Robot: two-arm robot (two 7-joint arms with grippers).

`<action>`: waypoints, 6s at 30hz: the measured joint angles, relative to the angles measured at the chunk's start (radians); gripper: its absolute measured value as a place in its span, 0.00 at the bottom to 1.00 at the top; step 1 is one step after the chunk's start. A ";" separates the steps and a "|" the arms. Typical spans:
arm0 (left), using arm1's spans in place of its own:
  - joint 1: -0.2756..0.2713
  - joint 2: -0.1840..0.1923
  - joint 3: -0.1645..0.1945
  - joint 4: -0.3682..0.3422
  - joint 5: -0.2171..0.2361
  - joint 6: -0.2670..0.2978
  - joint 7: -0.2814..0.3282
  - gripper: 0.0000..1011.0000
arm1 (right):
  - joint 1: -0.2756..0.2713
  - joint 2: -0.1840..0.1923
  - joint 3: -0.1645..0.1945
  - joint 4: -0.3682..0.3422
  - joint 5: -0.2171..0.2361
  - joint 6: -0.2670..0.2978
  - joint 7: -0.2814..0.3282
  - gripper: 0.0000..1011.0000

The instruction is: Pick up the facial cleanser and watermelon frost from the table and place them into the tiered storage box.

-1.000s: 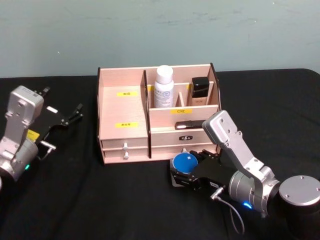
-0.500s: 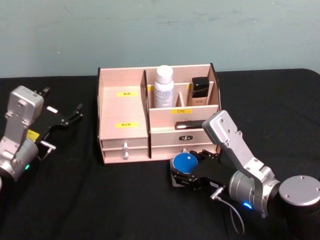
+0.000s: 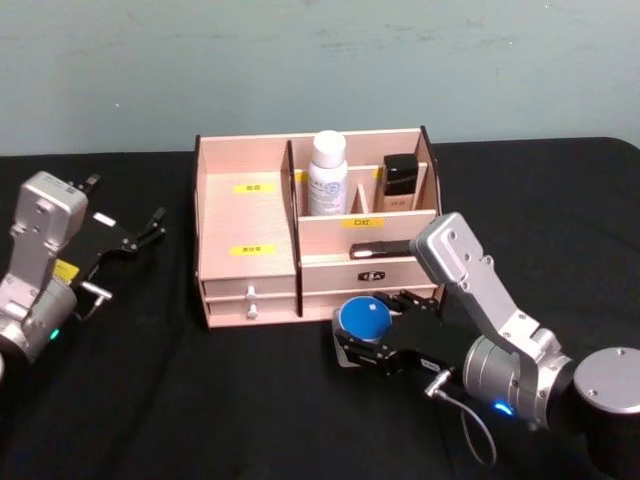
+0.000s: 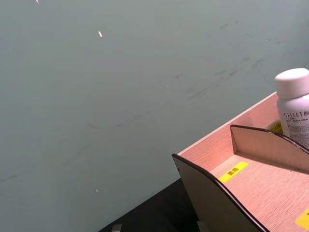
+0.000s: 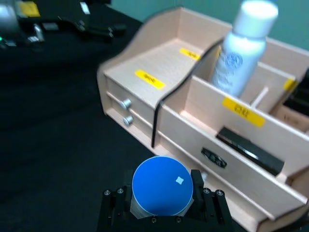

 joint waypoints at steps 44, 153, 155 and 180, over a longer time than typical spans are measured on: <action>0.000 0.000 0.000 0.000 0.000 0.000 0.000 1.00 | 0.352 -0.210 -0.166 0.245 -0.058 -0.040 -0.019 0.72; 0.000 0.000 0.000 0.000 0.000 0.000 0.000 1.00 | -0.120 -0.094 0.392 0.035 -0.050 -0.373 -0.214 0.99; 0.000 0.000 0.000 0.000 0.000 0.000 0.000 1.00 | -0.112 -0.096 0.392 0.063 -0.037 -0.373 -0.199 0.99; 0.000 0.000 0.000 0.000 0.000 0.000 0.000 1.00 | -0.108 -0.097 0.393 0.074 -0.029 -0.372 -0.190 0.99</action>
